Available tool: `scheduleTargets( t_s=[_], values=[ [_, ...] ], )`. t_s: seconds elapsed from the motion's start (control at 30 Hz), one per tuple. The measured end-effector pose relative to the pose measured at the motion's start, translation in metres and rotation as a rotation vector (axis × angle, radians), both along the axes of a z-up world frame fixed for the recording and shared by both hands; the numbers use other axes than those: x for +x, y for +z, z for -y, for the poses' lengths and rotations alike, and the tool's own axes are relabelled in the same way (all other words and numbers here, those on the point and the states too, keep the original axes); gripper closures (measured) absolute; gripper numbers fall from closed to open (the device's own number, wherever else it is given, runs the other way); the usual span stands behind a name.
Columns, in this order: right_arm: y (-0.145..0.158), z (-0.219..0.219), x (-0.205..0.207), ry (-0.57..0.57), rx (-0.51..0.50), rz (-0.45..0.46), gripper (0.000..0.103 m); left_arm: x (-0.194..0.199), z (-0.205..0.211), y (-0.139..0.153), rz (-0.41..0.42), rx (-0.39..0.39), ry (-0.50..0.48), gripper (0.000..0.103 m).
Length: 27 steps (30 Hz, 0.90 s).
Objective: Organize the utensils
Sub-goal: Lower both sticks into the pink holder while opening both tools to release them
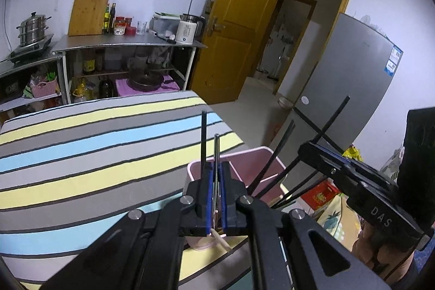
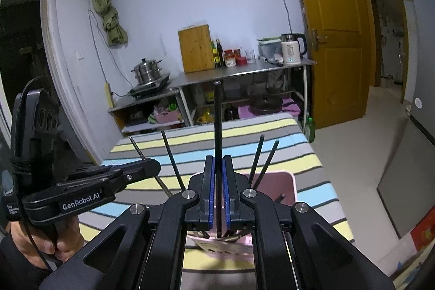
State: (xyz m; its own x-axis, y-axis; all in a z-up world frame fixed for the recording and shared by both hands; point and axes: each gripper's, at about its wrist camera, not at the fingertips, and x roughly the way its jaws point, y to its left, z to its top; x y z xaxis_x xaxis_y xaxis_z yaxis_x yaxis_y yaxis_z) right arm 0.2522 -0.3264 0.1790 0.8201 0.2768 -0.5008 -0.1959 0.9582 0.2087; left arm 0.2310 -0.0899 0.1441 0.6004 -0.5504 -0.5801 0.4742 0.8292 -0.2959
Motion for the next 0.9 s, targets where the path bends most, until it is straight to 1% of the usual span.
scheduleTargets(
  t_s=[0.2, 0.37, 0.47, 0.57, 0.8, 0.87, 0.9],
  values=[
    [-0.011, 0.001, 0.003, 0.003, -0.012, -0.032, 0.097, 0.002, 0.002, -0.011, -0.023, 0.017, -0.010, 0.098],
    [-0.014, -0.001, 0.003, 0.006, -0.029, -0.045, 0.097, 0.000, 0.001, -0.013, -0.024, 0.013, -0.008, 0.097],
    [-0.013, -0.002, 0.000, 0.004, -0.032, -0.043, 0.097, -0.001, -0.002, -0.011, -0.015, 0.014, -0.006, 0.097],
    [-0.009, -0.001, -0.003, -0.006, -0.046, -0.033, 0.093, -0.005, -0.005, -0.008, -0.001, 0.020, 0.002, 0.097],
    [0.003, 0.001, -0.026, -0.013, -0.051, 0.004, 0.091, -0.026, -0.017, 0.007, 0.048, 0.024, 0.032, 0.096],
    [0.007, 0.000, -0.033, -0.016, -0.054, 0.015, 0.091, -0.033, -0.019, 0.010, 0.061, 0.026, 0.042, 0.095],
    [0.008, 0.000, -0.038, -0.017, -0.053, 0.020, 0.091, -0.038, -0.021, 0.010, 0.069, 0.027, 0.047, 0.092]
  ],
)
